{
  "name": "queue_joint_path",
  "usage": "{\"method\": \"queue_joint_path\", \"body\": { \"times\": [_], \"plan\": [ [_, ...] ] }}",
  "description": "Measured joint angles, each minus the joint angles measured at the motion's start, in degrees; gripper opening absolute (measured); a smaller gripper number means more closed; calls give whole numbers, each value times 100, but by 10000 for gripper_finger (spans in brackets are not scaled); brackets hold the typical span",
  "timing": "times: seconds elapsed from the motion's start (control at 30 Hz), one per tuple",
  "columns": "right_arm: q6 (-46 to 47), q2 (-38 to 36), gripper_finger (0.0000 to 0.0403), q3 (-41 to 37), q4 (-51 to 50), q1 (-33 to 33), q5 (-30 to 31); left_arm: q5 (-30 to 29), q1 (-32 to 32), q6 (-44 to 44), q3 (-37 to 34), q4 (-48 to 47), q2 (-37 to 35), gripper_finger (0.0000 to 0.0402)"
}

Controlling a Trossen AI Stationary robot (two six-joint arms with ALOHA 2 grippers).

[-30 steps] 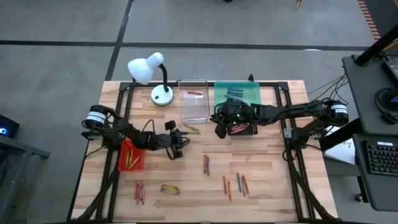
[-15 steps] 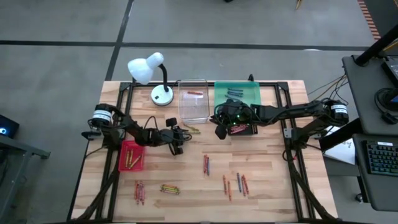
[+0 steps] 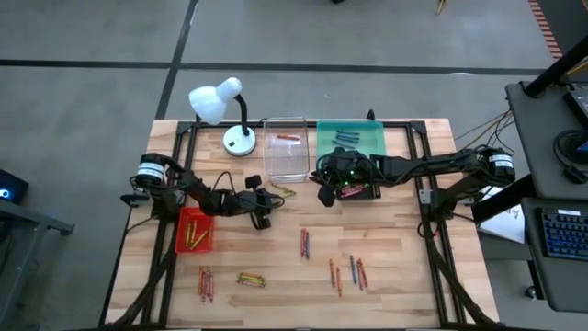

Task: Sort crayons
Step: Put the green crayon into the orange bin

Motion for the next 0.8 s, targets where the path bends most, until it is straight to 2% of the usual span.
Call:
{"method": "queue_joint_path", "body": {
  "times": [0.37, 0.47, 0.67, 0.8],
  "plan": [
    [-138, -1, 66, 0, 0, 2, -2, 42, -86, -85, -7, -2, 2, 10],
    [-185, 0, 66, 0, 0, 2, -2, -14, -198, -135, -15, -77, -89, 7],
    [-284, 4, 66, 0, -2, 15, -4, 73, -570, -241, -43, -394, -692, 2],
    [-283, 1, 66, 1, -2, 15, -4, -282, -841, -270, 1, -613, -1313, 1]
  ]
}}
